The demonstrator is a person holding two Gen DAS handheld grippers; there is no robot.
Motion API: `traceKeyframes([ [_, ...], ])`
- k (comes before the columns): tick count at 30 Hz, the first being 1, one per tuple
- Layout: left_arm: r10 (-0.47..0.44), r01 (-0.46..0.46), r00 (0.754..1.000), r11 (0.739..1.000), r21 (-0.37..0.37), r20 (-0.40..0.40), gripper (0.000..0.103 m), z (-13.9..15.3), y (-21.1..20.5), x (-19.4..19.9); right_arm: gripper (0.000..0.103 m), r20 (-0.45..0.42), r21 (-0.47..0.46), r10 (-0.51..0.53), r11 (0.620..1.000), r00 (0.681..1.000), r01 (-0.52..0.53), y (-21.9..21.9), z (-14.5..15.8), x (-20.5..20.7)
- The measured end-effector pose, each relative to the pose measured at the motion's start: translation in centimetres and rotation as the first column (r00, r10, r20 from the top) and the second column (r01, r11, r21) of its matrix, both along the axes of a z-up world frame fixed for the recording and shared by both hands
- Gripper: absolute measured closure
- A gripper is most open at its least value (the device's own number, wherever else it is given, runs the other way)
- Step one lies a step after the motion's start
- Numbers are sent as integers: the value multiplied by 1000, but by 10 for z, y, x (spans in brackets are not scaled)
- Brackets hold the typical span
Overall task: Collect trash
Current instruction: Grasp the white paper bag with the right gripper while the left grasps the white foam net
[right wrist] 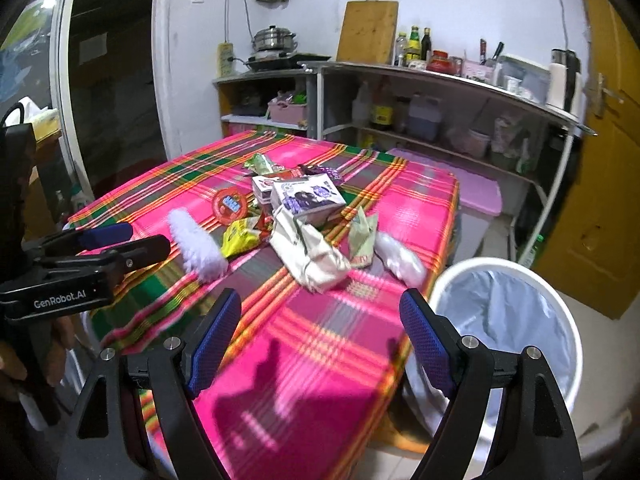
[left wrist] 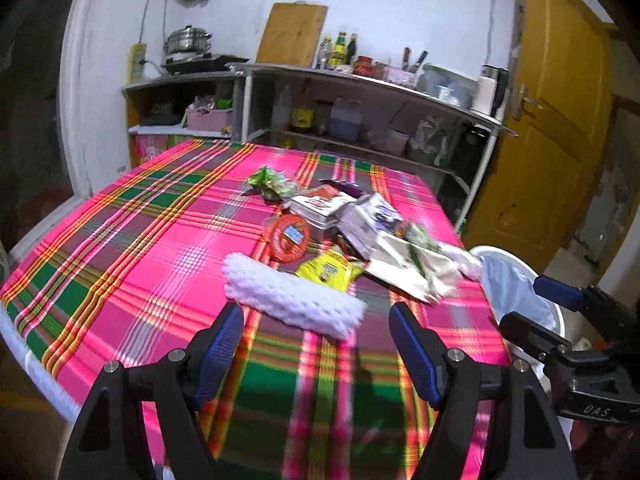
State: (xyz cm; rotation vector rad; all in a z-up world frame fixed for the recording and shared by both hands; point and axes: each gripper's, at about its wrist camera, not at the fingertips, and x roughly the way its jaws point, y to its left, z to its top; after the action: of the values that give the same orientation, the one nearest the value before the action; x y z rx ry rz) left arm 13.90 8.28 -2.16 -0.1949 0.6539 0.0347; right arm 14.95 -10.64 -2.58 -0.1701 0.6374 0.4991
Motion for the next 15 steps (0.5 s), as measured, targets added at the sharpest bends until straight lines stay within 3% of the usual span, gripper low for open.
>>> traceKeyframes([
  [6,56,-59,997,997,-55,-47,28,-14,15,32,28,-45,-22,52,998,998,-53,23,-9,47],
  [12,62,-71,994,993,-99,-93,34,-31,19,51,48,-127,-38,80,996,989,-86,35,-26,79],
  [15,54,-64,993,993,-102,-101,40,-36,18,54,65,-146,-43,88,995,985,-95,38,-32,86],
])
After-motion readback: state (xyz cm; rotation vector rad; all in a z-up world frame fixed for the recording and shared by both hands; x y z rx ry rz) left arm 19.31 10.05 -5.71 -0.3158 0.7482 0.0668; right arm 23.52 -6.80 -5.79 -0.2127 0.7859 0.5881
